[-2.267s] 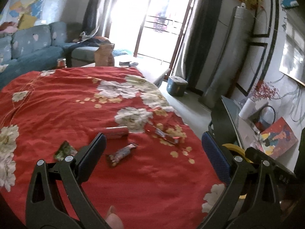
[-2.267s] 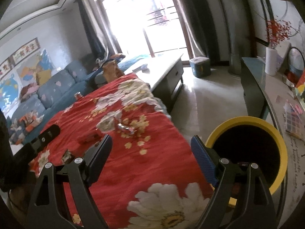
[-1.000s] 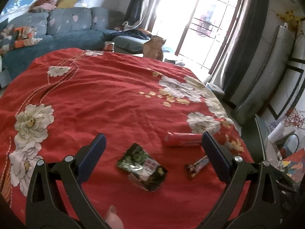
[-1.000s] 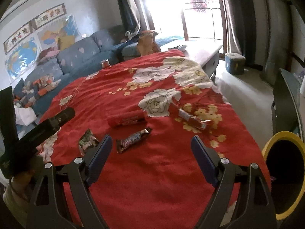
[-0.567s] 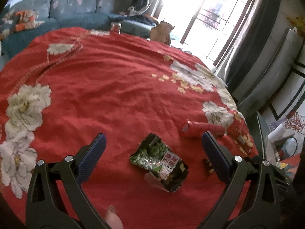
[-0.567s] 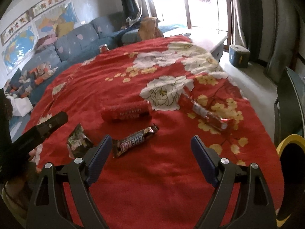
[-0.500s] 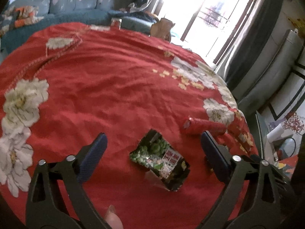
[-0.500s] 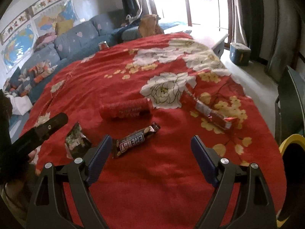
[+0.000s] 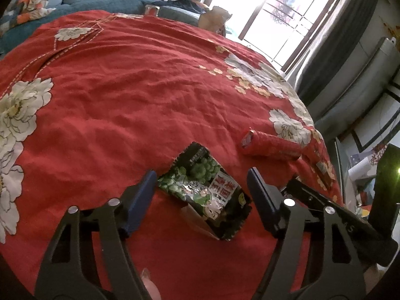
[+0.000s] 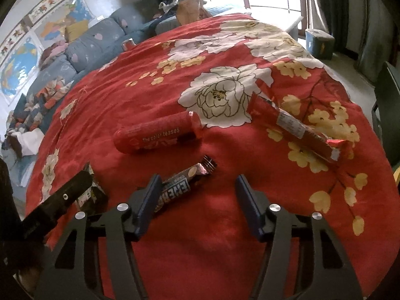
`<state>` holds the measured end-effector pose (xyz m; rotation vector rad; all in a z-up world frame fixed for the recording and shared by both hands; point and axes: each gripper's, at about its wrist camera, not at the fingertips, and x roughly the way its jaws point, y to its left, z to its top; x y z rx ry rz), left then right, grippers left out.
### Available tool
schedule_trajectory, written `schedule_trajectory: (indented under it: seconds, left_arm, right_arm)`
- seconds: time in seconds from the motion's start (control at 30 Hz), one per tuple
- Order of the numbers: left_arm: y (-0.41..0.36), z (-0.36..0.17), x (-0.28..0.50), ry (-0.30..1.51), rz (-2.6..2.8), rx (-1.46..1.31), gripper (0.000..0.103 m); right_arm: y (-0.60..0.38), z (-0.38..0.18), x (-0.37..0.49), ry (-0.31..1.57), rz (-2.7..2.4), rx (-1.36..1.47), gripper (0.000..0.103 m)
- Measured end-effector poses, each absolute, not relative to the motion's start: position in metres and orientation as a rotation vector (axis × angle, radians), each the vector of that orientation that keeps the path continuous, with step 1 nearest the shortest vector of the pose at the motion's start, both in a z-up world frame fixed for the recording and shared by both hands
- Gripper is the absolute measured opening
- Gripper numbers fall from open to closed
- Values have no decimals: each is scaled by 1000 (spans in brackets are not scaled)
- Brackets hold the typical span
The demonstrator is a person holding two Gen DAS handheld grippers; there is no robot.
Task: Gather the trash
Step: 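Grasp the green snack bag with the left tool while the right tool closes on a chocolate bar wrapper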
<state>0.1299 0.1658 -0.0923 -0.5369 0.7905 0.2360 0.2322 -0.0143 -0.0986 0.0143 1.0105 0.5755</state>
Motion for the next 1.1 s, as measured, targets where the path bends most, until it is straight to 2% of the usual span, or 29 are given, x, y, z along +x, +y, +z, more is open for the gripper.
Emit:
schedule_trajectory:
  seconds: [0.03,0.1,0.33,0.37,0.5,0.53,0.57,0.67,0.7,1.1]
  left_arm:
    - [165,-93,130,792,239,-535,63]
    - [162,-94,131,795,242,-525,60]
    - [157,-94,132,797,221,-509,54]
    - [157,-94,132,796,219,-509,48]
    - [155,-93,131,792,207,-507,34]
    - [154,-92,131,789,201,-508,11]
    - [153,-93,132,796,190,-511,8]
    - [152,-94,132,800,169,-521,8]
    - [150,-94,133,800,165,-520,8]
    - [139,-78,129,758,124,-496,7]
  right_arm:
    - [-14,-99,232,1009,584,19,51]
    - [-11,-99,230,1010,607,21,38]
    - [-17,-98,227,996,624,62,22]
    - [-20,-97,227,993,624,74,18]
    - [-28,-92,221,977,629,92,11]
    - [-30,-92,220,972,631,95,11]
    - [-32,-91,218,969,633,98,10]
    - [-38,-89,214,962,635,109,7]
    - [-39,-88,212,960,635,110,1]
    - [-63,-80,207,933,609,172,2]
